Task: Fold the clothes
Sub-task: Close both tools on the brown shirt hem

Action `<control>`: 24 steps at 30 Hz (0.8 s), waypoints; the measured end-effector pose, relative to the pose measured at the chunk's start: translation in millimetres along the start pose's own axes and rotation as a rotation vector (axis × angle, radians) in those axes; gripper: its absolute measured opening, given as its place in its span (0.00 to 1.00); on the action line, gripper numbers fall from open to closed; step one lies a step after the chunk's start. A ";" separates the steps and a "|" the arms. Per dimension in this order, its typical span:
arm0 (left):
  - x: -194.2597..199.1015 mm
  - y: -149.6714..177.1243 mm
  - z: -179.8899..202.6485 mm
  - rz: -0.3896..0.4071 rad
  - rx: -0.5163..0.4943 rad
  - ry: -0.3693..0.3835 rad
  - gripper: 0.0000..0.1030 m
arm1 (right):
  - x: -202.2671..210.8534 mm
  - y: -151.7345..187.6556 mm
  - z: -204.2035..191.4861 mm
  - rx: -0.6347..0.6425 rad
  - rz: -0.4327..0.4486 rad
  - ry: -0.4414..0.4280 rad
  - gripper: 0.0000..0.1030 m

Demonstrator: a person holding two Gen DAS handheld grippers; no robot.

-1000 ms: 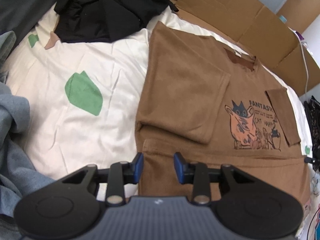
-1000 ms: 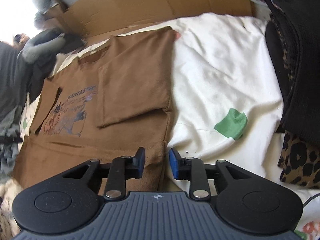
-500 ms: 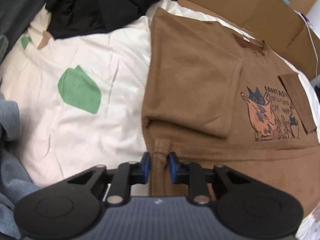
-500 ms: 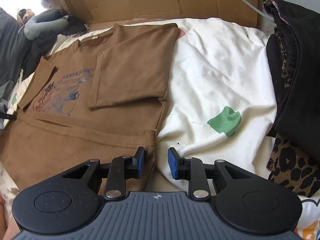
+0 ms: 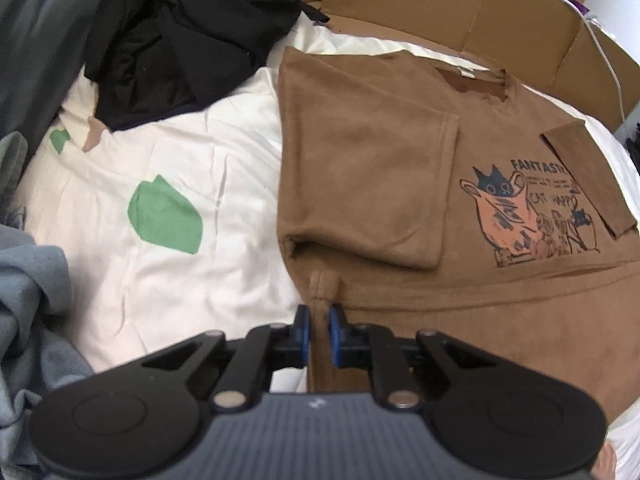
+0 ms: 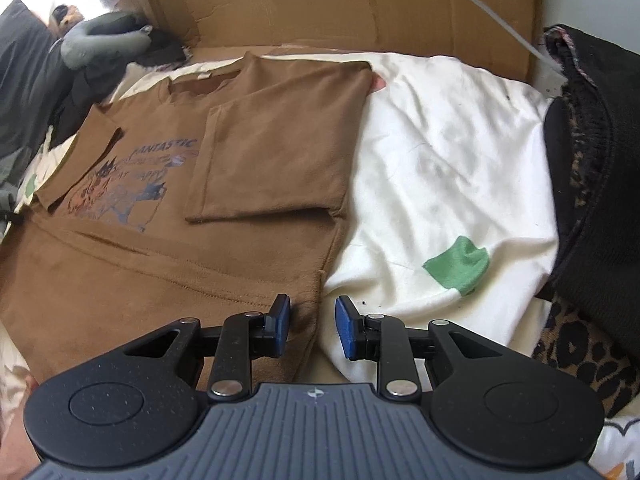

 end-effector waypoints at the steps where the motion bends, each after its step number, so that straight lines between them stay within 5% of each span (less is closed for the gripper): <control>1: 1.9 -0.4 1.1 0.007 -0.004 0.001 0.08 | -2.1 -0.1 -0.8 0.005 -0.004 -0.003 0.29; 4: 6.1 -2.0 4.1 0.024 -0.016 0.005 0.07 | -7.4 -2.4 -2.8 0.016 -0.009 -0.012 0.27; 7: 8.1 -3.9 5.4 0.035 -0.020 0.012 0.06 | -5.3 -7.5 -2.3 0.014 0.008 -0.015 0.07; 10: 9.6 -6.9 2.5 0.052 -0.001 0.014 0.06 | -1.4 -12.3 1.7 -0.012 0.025 -0.015 0.04; 20: 4.3 -2.7 -26.9 0.061 0.174 0.015 0.05 | 4.4 -16.0 24.6 -0.208 0.055 -0.032 0.07; 24: -1.5 -0.5 -26.0 0.050 0.151 0.012 0.05 | 12.1 -15.7 25.4 -0.189 0.059 -0.048 0.25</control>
Point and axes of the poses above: each gripper's, at about its wrist camera, not at the fingertips, and x roughly against the way its jaws point, z to its right, y to its underside, the point moved 8 cm from there along -x, roughly the way its jaws point, and after that the axes turned 3 degrees about z, right-handed, at the moved point
